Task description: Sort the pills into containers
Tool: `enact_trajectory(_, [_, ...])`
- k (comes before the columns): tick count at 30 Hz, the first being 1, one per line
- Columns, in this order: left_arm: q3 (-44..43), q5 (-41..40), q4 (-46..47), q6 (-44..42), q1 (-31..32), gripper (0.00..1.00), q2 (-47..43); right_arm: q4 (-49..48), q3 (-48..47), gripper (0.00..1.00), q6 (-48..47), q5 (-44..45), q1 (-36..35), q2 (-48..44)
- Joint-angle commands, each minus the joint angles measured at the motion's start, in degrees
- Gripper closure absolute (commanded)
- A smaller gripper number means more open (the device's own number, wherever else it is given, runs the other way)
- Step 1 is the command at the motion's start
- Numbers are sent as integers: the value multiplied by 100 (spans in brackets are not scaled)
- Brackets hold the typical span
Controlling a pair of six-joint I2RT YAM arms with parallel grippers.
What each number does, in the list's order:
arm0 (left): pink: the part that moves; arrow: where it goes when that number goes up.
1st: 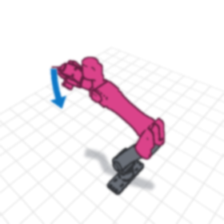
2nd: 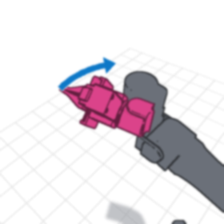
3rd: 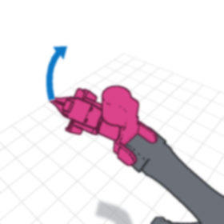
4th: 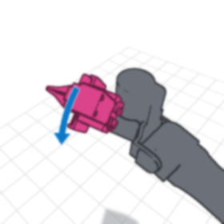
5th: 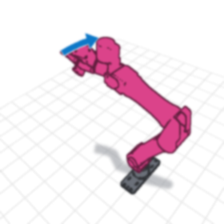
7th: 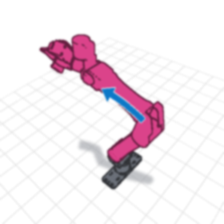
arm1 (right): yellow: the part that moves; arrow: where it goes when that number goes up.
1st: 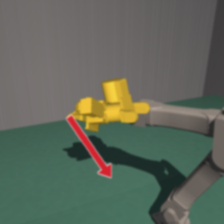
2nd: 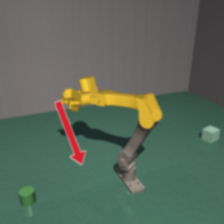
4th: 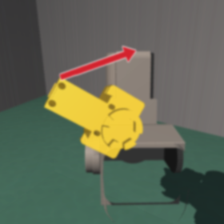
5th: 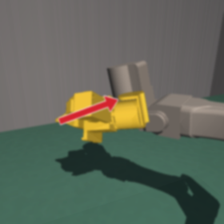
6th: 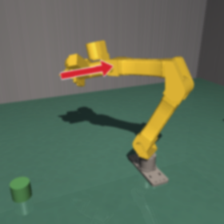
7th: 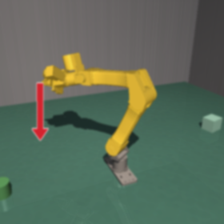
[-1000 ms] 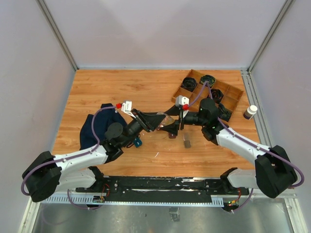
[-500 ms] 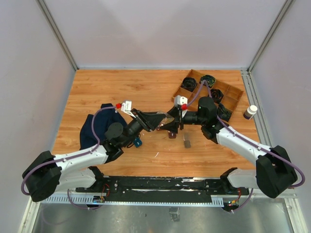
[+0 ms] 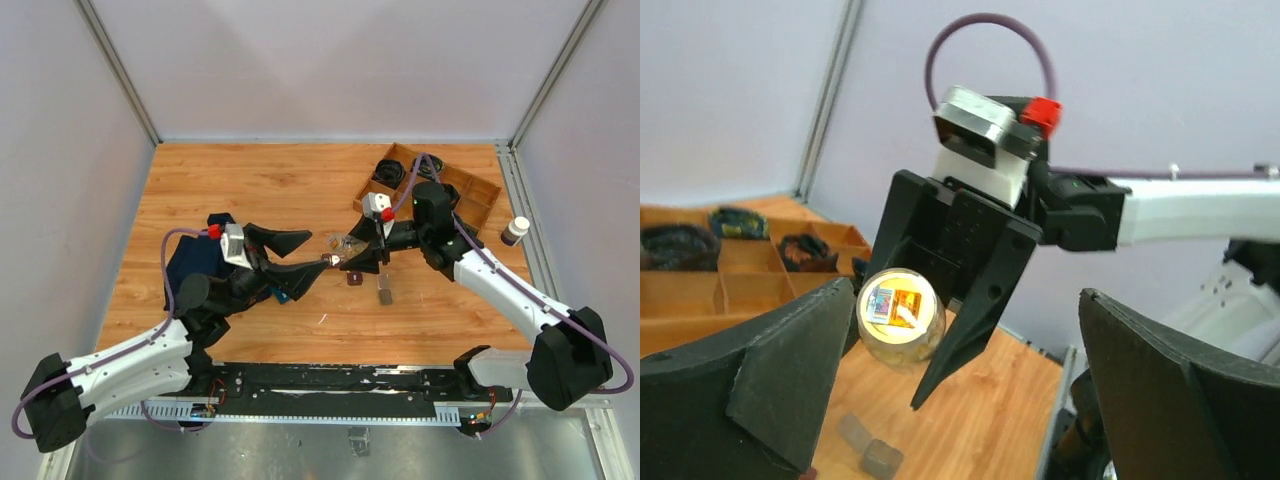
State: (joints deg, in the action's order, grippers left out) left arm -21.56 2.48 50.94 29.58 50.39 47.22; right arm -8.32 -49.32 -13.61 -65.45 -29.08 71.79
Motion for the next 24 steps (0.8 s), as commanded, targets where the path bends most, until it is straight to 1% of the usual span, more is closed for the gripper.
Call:
enact_trajectory(1, [63, 908, -683, -1890, 50, 1, -634, 1111, -452, 99, -928, -844, 194, -170])
enact_trajectory(2, [39, 1054, -968, -2198, 45, 1, -710, 1165, -455, 99, -999, -898, 200, -169])
enact_trajectory(6, [-117, 1819, -1575, -3317, 50, 1, -702, 1477, -484, 99, -1353, -949, 223, -144])
enact_trajectory(8, [-276, 2261, -1900, -3846, 41, 1, -565, 1685, -530, 98, -1566, -996, 221, -121])
enact_trajectory(11, [-564, 2478, -2219, -4306, 29, 1, -195, 1870, -535, 97, -1859, -973, 219, -157])
enact_trajectory(13, [-754, 2628, -2277, -4408, -71, 2, 67, 1998, -539, 96, -2031, -965, 219, -166])
enact_trajectory(16, [-1048, 3061, -2209, -4231, -294, 8, 433, 2201, -569, 96, -2226, -934, 219, -177])
enact_trajectory(19, [-1185, 3196, -2026, -3997, -417, 15, 671, 2289, -586, 97, -2341, -930, 219, -172])
enact_trajectory(24, [-1259, 3256, -1810, -3768, -442, 29, 867, 2314, -588, 97, -2379, -926, 220, -160])
